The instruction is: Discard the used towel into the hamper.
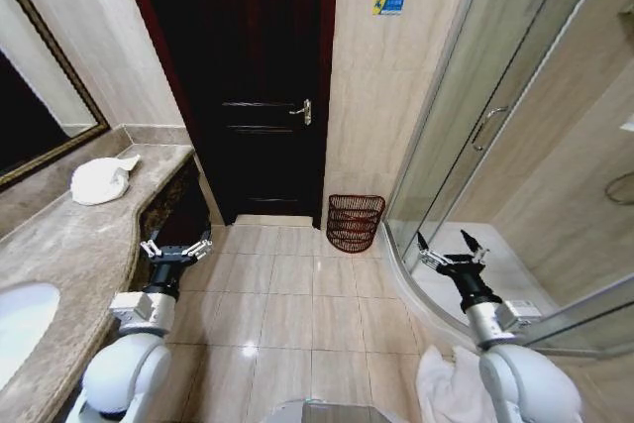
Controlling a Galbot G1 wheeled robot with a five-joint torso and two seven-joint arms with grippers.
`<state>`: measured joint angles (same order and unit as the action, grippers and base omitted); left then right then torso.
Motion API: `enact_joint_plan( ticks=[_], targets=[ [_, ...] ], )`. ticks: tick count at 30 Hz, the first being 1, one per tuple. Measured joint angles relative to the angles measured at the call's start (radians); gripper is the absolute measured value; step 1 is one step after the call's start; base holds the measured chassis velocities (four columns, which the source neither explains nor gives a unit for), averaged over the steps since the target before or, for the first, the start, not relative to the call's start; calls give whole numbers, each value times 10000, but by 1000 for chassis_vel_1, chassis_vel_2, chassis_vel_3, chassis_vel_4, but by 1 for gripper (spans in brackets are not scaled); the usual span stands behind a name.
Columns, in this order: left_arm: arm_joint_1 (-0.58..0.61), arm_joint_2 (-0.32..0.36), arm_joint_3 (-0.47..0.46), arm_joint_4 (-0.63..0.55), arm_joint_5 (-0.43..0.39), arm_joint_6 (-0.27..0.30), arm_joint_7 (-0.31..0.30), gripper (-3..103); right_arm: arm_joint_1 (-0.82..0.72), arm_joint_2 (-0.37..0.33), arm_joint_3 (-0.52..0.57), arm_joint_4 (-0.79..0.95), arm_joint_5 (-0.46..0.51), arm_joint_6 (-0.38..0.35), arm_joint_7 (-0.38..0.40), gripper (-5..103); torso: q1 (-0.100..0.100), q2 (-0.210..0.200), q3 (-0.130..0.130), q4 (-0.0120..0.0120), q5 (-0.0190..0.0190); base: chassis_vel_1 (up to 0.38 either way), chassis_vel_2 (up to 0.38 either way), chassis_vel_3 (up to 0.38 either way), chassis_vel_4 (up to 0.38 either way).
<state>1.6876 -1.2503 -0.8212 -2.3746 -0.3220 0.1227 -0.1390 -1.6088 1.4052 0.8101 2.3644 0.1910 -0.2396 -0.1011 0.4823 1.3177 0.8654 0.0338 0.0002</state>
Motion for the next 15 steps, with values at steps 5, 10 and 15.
enact_joint_plan(
  ticks=[5, 10, 15],
  targets=[
    [123, -181, -118, 2, 225, -86, 147, 100, -90, 29, -120, 11, 42, 46, 107, 100, 0, 0, 0, 3, 0, 0, 0, 0, 0],
    [-149, -213, -58, 290, 515, -262, 230, 100, -127, 182, -191, 451, -63, -807, 634, 100, 0, 0, 0, -4, -5, 0, 0, 0, 0],
    [1, -261, -4, 142, 481, -319, 203, 100, 78, 347, -351, 334, 6, -722, 1165, 100, 0, 0, 0, 1, -3, 0, 0, 0, 0]
  ],
)
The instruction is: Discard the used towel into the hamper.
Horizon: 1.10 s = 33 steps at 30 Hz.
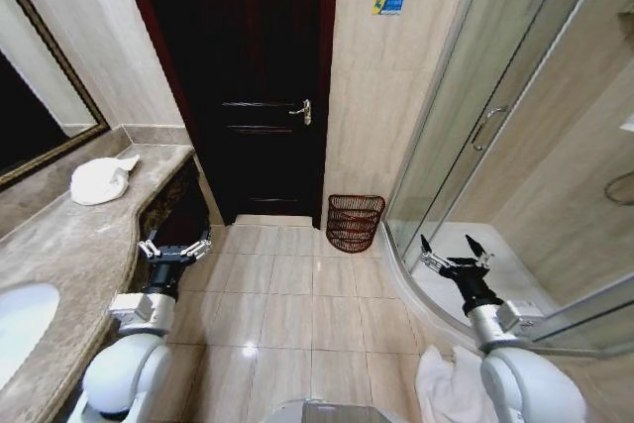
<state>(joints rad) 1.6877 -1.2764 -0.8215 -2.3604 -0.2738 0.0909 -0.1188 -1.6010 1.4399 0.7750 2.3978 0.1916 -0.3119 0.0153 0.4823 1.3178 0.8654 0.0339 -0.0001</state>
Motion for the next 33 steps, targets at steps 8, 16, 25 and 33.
enact_joint_plan(
  ticks=[8, 16, 25, 33],
  targets=[
    [-4, -142, 101, -241, 132, -60, -95, 100, 287, 139, 124, -1875, -554, 3446, -522, 100, 1, -1, 0, 0, 4, 0, 0, 0, 0],
    [-50, -217, 87, -412, 117, 143, -190, 100, -110, 88, 287, -1473, -310, 2788, -777, 100, -1, 0, 0, -4, 1, 0, 0, 0, 0],
    [-5, -299, 114, -363, 98, 345, 40, 100, 203, -76, 206, -1542, 133, 2564, -1477, 100, 0, 0, 0, -1, 2, 0, 0, 0, 0],
    [-186, -278, 116, -158, 72, 376, 84, 100, 373, -198, 202, -1615, 283, 2263, -1564, 100, 0, 0, 0, -1, 1, 0, 0, 0, 0]
  ],
)
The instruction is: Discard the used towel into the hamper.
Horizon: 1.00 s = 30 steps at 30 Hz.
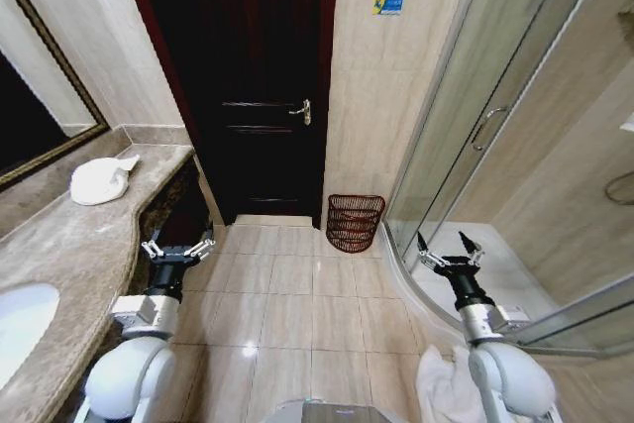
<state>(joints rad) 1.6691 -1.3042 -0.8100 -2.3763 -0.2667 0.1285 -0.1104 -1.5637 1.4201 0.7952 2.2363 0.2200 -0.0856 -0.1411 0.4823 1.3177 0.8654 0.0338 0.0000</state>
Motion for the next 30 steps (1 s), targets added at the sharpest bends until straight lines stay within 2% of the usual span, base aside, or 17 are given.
enact_joint_plan(
  ticks=[4, 7, 30],
  targets=[
    [-34, -16, 41, 46, -3, -8, 68, 100, -40, -107, 13, 266, 252, -645, -12, 100, 0, 0, 0, -2, -1, 0, 0, 0, 0],
    [-96, -15, 48, 102, -3, -14, 107, 100, 55, -151, 29, 229, 258, -808, -43, 100, 0, 0, 0, -1, -1, 0, 0, 0, 0],
    [14, -112, 24, 289, 45, -238, 132, 100, 209, -202, -49, -379, 279, -696, -566, 100, -1, 0, -1, 0, 0, 0, 0, 0, 0]
  ],
)
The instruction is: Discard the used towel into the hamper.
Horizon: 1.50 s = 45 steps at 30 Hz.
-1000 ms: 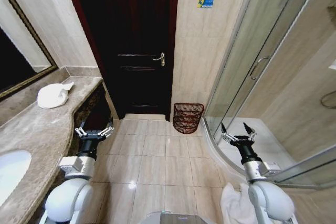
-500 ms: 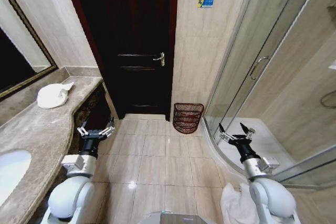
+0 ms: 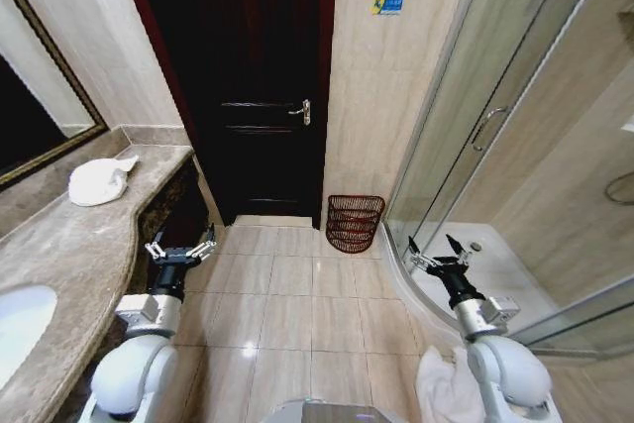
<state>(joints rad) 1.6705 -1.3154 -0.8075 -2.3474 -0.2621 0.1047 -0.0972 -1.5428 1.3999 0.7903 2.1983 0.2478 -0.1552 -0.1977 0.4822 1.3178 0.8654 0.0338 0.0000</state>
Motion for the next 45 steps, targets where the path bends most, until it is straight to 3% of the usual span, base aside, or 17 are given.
enact_joint_plan(
  ticks=[45],
  targets=[
    [176, -418, 69, 95, 548, -217, -118, 100, 225, -414, -63, -771, 314, 463, -100, 100, 0, 0, 0, 2, -1, -17, 83, 81, -23]
  ],
)
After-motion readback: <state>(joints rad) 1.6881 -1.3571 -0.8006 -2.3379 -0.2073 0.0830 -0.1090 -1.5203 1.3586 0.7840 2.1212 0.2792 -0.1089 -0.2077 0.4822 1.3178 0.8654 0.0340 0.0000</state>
